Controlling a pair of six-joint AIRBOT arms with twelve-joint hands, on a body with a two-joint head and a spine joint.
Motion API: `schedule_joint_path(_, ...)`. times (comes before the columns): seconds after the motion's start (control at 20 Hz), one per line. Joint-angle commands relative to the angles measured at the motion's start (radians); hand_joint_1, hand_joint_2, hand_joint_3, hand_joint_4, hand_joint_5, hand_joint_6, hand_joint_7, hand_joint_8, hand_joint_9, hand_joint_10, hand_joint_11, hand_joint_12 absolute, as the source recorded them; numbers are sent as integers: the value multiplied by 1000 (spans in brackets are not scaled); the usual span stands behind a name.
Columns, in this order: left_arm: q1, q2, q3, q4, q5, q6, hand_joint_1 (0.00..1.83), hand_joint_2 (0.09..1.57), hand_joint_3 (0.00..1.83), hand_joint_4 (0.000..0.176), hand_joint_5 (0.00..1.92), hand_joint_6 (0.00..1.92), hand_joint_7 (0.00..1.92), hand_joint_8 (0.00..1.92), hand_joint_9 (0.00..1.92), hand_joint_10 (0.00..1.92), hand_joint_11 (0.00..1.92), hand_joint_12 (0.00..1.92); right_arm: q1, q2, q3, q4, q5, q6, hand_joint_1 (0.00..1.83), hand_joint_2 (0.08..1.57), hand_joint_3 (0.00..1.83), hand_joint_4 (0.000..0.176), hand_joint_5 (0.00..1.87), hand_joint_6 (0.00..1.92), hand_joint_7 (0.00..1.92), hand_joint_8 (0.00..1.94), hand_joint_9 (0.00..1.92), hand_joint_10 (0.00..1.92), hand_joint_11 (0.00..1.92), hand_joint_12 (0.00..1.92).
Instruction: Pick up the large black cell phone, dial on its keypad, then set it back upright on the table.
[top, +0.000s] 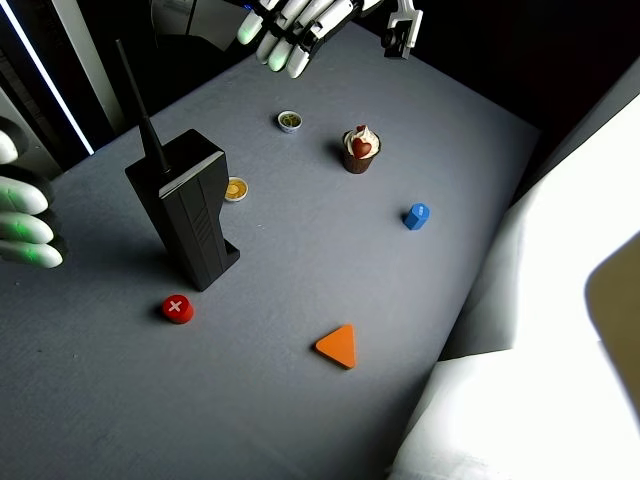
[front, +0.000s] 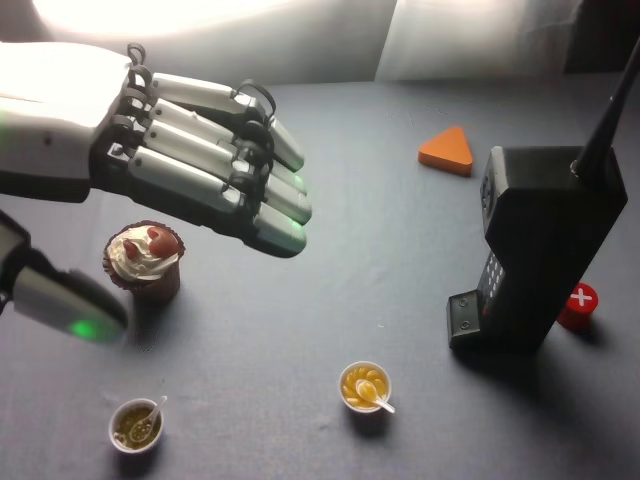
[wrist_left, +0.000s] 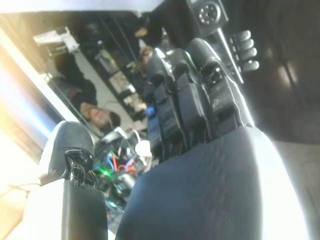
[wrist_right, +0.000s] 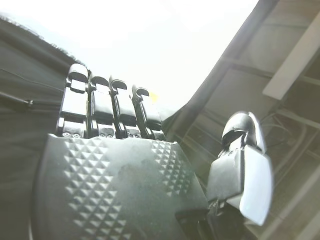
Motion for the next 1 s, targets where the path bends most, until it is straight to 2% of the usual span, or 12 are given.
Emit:
schedule_joint_path(0.0,-21,9,-10,-104,-60,-9,176,1296,6,0,287,6,302,5,317,15,0,622,-4,10,2,-13,125,12,2,874,12,0,52,7,77,9,46,8,0,254)
schedule_joint_path(0.2,-19,10,-18,-103,-57,-7,121,1299,2,5,271,0,296,1,283,0,0,515,-4,3,3,-13,125,12,0,825,0,0,0,0,10,2,0,0,0,77)
schedule_joint_path(0.25,-19,10,-16,-103,-55,-7,131,1298,1,0,280,2,304,2,299,4,0,556,-2,0,5,-13,125,12,0,832,0,0,0,0,33,0,7,0,0,140)
schedule_joint_path(0.35,-19,12,-14,-103,-51,-6,123,1304,2,0,268,0,287,0,294,0,0,525,-2,-12,17,-13,125,11,0,840,1,0,5,0,56,1,28,2,0,188)
schedule_joint_path(0.45,-17,12,-9,-99,-61,-13,128,1301,0,0,279,4,304,5,307,4,0,574,1,-36,43,-13,125,11,0,856,4,0,2,0,54,0,37,0,0,238)
schedule_joint_path(0.6,-32,10,-7,-26,-78,-30,181,1286,0,0,311,6,324,3,318,3,0,630,22,-66,87,-13,125,9,0,852,0,0,0,0,9,0,0,0,0,136)
schedule_joint_path(0.65,-40,9,-7,-9,-82,-32,168,1286,0,0,310,3,325,2,318,2,0,597,29,-75,95,-13,125,9,0,862,3,0,0,0,1,0,0,0,0,70)
schedule_joint_path(0.75,-46,8,-5,0,-85,-40,178,1281,0,0,309,1,331,2,323,5,0,565,44,-103,111,-13,124,9,0,859,1,0,1,0,21,7,3,1,25,69)
schedule_joint_path(0.85,-44,5,-16,20,-84,-55,179,1279,0,0,314,2,327,5,335,6,0,617,63,-136,134,-26,124,2,0,877,9,0,0,0,2,0,0,0,3,64)
schedule_joint_path(0.95,-42,5,-32,30,-73,-59,175,1283,1,0,307,1,324,1,326,2,0,560,72,-159,156,-42,124,-6,0,871,2,0,0,0,0,0,0,0,19,46)
